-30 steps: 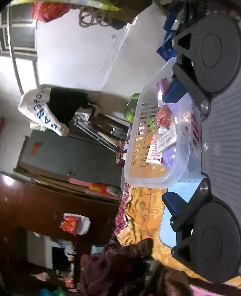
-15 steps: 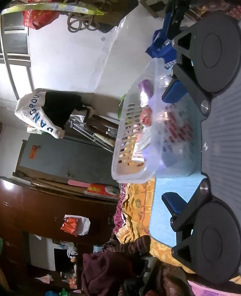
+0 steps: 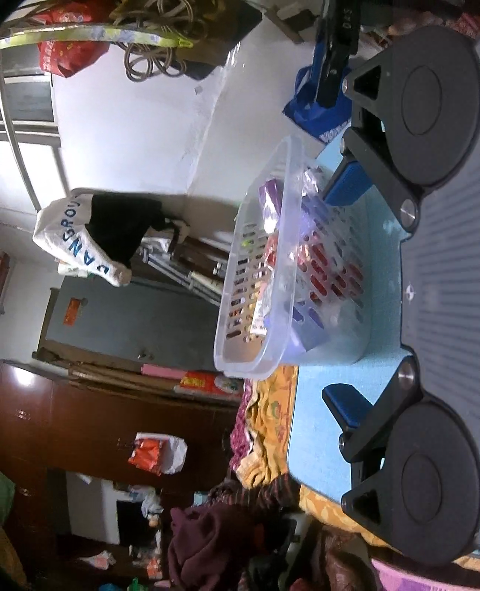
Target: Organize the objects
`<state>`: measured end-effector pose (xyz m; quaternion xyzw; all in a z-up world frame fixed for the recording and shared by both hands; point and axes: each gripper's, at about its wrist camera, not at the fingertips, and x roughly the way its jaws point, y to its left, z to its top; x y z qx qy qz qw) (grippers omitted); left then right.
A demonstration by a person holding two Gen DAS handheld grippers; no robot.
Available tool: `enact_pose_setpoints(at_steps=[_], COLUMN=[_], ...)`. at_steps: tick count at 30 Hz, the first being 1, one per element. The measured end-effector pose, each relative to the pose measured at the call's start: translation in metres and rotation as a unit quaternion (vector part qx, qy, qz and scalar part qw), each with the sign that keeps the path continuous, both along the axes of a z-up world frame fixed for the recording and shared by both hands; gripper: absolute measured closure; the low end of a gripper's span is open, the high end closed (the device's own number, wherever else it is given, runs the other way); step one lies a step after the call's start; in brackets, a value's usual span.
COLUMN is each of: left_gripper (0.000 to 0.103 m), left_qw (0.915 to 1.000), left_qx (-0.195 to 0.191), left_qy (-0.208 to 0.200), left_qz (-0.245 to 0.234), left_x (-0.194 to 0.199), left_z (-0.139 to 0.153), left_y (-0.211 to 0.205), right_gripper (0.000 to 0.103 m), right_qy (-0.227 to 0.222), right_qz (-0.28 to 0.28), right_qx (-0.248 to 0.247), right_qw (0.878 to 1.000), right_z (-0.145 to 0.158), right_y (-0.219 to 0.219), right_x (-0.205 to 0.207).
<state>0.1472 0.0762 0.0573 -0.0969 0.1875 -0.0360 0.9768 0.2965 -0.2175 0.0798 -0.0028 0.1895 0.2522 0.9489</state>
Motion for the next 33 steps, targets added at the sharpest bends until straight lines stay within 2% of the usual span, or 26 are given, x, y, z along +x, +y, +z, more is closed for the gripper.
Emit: enact_pose_setpoints(at_steps=[7,16,27,33], left_gripper=[0.000,0.000,0.000,0.000], left_qw=[0.9993,0.9978,0.9977,0.9968], left_qx=[0.036,0.064,0.065,0.077], left_qy=[0.002,0.002,0.009,0.005], left_qz=[0.005,0.018,0.017,0.021], left_x=[0.003,0.014,0.017,0.017], left_z=[0.001,0.013,0.012,0.012], left_y=[-0.018,-0.035,-0.039,-0.043], right_gripper=[0.000,0.000,0.000,0.000], right_qy=[-0.004,-0.014,-0.039,-0.060], right_qz=[-0.011,-0.008,-0.010,-0.018], right_qx=[-0.012,0.042,0.000,-0.044], right_qw=[1.000,0.999,0.999,0.997], right_z=[-0.002,-0.003,-0.003,-0.008], right_y=[0.006,-0.013,-0.004,0.007], right_x=[-0.001,0.013,0.005,-0.001])
